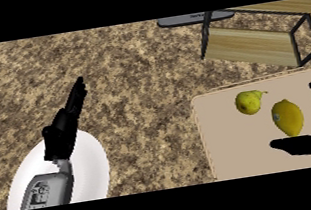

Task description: Pick the lemon from the tray and place it in the tiered shelf

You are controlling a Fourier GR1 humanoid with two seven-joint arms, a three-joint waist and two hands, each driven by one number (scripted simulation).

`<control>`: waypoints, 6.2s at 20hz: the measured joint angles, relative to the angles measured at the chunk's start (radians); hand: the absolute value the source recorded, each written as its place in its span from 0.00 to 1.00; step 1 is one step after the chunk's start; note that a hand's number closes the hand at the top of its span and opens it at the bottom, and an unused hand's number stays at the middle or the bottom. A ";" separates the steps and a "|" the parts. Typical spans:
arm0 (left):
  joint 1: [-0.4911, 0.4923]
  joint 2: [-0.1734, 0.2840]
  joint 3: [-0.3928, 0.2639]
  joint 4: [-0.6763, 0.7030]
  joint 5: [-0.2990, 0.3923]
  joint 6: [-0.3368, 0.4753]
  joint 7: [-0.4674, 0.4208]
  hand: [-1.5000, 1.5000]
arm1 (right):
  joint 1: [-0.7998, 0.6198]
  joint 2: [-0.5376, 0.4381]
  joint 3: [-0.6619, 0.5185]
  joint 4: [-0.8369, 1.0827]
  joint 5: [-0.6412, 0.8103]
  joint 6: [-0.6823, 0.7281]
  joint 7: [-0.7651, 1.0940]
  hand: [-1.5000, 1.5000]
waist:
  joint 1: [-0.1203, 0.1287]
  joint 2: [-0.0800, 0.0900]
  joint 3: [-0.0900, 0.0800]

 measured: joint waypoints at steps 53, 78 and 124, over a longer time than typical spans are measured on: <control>-0.003 -0.015 0.020 -0.008 -0.013 -0.021 0.017 0.50 | -1.106 0.125 0.452 0.195 0.641 -0.129 0.647 1.00 | 0.001 -0.007 -0.002; -0.001 -0.026 0.015 -0.006 -0.027 -0.017 0.006 0.50 | -1.331 -0.057 0.071 0.433 0.774 0.007 0.440 1.00 | 0.008 0.000 -0.001; 0.023 -0.029 0.019 -0.036 -0.029 -0.031 0.014 0.50 | -1.149 -0.238 -0.155 0.702 0.577 -0.587 0.256 0.00 | 0.005 -0.001 0.000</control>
